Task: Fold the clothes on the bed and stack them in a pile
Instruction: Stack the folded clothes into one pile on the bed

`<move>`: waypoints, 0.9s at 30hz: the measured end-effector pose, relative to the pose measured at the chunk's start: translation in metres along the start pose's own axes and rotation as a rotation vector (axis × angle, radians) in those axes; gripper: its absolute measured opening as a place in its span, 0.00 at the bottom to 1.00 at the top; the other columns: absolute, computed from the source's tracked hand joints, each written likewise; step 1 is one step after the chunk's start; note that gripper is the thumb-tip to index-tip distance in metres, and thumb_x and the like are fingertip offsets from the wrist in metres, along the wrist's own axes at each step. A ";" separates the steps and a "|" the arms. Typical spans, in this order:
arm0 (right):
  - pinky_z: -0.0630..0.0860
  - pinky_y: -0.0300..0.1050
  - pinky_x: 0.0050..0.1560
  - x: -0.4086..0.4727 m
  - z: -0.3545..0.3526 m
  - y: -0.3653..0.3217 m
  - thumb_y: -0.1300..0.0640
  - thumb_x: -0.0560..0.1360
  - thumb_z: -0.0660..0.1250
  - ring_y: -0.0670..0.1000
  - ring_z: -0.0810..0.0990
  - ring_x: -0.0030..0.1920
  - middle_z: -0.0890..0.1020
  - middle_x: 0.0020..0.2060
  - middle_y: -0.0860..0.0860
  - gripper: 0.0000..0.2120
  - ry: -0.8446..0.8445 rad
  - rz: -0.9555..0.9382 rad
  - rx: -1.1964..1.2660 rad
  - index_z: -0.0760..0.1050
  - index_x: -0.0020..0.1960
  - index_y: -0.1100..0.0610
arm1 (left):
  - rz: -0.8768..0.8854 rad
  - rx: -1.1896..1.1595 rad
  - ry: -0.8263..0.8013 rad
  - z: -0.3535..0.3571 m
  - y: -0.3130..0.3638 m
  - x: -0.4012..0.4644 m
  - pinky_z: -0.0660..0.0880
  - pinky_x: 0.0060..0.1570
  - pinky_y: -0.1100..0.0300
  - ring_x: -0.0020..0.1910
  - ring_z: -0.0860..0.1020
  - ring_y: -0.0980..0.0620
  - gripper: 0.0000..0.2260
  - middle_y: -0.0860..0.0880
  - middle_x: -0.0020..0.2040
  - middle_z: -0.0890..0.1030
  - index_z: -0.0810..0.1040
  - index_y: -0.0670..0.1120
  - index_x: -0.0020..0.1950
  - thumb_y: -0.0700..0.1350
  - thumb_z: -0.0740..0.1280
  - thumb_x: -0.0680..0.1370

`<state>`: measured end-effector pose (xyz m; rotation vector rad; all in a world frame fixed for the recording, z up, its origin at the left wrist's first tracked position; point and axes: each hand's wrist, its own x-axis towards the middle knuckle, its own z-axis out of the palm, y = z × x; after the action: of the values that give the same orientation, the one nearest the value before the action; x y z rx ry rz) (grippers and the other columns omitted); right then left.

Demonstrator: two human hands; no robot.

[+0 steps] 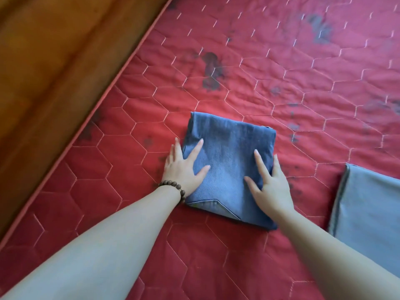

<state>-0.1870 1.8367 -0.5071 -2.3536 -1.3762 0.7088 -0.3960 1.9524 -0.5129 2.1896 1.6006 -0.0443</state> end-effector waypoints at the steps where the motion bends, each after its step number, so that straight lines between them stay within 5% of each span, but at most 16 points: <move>1: 0.59 0.54 0.72 0.003 0.003 -0.001 0.42 0.76 0.63 0.58 0.59 0.74 0.55 0.76 0.58 0.35 0.021 0.002 -0.044 0.45 0.74 0.34 | 0.013 -0.063 -0.022 0.001 -0.001 0.005 0.53 0.74 0.48 0.77 0.50 0.40 0.32 0.38 0.78 0.46 0.41 0.73 0.71 0.67 0.58 0.74; 5: 0.67 0.54 0.64 0.004 0.012 -0.005 0.43 0.76 0.65 0.59 0.67 0.62 0.69 0.62 0.57 0.34 0.100 0.023 -0.018 0.46 0.73 0.32 | 0.057 -0.170 0.015 0.005 -0.007 0.012 0.60 0.70 0.50 0.71 0.57 0.42 0.33 0.39 0.71 0.59 0.44 0.75 0.70 0.68 0.61 0.72; 10: 0.75 0.51 0.53 -0.002 0.011 -0.007 0.40 0.75 0.64 0.56 0.76 0.46 0.65 0.53 0.51 0.33 0.067 0.091 0.088 0.44 0.67 0.21 | 0.036 -0.280 -0.030 0.000 -0.008 0.008 0.70 0.56 0.57 0.53 0.74 0.45 0.33 0.48 0.54 0.63 0.48 0.78 0.68 0.68 0.64 0.70; 14: 0.72 0.46 0.46 -0.015 0.007 0.000 0.37 0.74 0.62 0.51 0.74 0.38 0.67 0.50 0.51 0.33 -0.009 0.140 0.100 0.41 0.65 0.19 | -0.012 -0.309 -0.094 -0.003 -0.005 -0.007 0.70 0.51 0.59 0.43 0.73 0.49 0.33 0.50 0.49 0.65 0.47 0.79 0.67 0.68 0.65 0.69; 18: 0.72 0.46 0.48 -0.048 0.005 0.016 0.37 0.74 0.63 0.50 0.75 0.41 0.67 0.45 0.47 0.34 -0.081 0.148 0.129 0.42 0.66 0.19 | -0.002 -0.347 -0.216 0.002 -0.005 -0.041 0.69 0.53 0.58 0.44 0.73 0.50 0.36 0.53 0.45 0.67 0.46 0.81 0.65 0.69 0.67 0.67; 23: 0.67 0.42 0.58 -0.081 -0.006 0.042 0.44 0.74 0.68 0.52 0.75 0.59 0.75 0.57 0.51 0.37 -0.212 0.124 0.247 0.46 0.67 0.21 | 0.042 -0.594 -0.346 0.005 -0.007 -0.071 0.66 0.63 0.64 0.62 0.74 0.59 0.35 0.63 0.62 0.74 0.58 0.79 0.65 0.63 0.72 0.64; 27: 0.62 0.35 0.62 -0.090 -0.019 0.045 0.49 0.73 0.71 0.39 0.68 0.64 0.68 0.63 0.33 0.37 -0.239 0.103 0.395 0.51 0.67 0.20 | 0.034 -0.638 -0.296 0.005 0.003 -0.088 0.67 0.68 0.57 0.61 0.74 0.58 0.34 0.57 0.62 0.74 0.60 0.78 0.65 0.58 0.74 0.66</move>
<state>-0.1816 1.7357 -0.4917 -2.0851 -1.0817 1.2028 -0.4217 1.8710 -0.4924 1.6259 1.1991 0.1301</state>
